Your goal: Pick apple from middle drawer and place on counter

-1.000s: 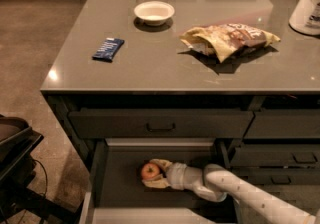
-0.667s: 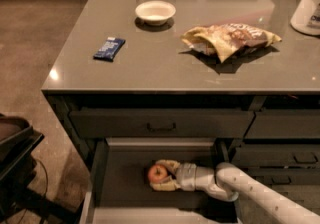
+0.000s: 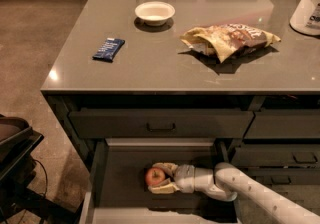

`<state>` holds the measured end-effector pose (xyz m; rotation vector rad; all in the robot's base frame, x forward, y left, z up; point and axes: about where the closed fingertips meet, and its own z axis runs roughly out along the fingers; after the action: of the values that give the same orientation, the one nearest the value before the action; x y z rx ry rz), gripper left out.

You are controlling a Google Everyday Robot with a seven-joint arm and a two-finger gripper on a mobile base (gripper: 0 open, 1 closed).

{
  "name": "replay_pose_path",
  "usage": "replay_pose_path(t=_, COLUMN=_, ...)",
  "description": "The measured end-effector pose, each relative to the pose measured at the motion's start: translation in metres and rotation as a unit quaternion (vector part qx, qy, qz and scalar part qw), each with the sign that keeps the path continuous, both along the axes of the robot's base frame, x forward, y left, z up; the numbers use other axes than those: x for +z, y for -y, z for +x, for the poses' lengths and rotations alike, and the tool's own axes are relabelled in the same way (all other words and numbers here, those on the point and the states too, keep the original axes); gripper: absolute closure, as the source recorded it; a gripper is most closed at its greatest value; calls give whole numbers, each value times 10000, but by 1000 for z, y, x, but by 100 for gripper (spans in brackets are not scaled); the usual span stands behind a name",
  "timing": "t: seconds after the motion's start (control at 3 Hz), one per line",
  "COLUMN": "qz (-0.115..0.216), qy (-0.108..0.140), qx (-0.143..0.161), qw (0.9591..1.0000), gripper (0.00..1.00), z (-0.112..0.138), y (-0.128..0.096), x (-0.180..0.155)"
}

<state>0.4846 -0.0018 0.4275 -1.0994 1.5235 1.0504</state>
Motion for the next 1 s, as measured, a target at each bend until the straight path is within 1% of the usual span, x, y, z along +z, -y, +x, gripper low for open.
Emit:
replay_pose_path(t=0.33, qz=-226, qy=-2, qx=84, qw=9997, gripper=100, z=-2, y=-1, x=13)
replay_pose_path(t=0.67, qz=-495, qy=456, qx=139, qw=9976, gripper=100, z=-17, y=-3, x=67)
replay_pose_path(t=1.0, qz=-706, qy=726, qx=82, qw=9948, gripper=100, z=-44, y=1, x=124)
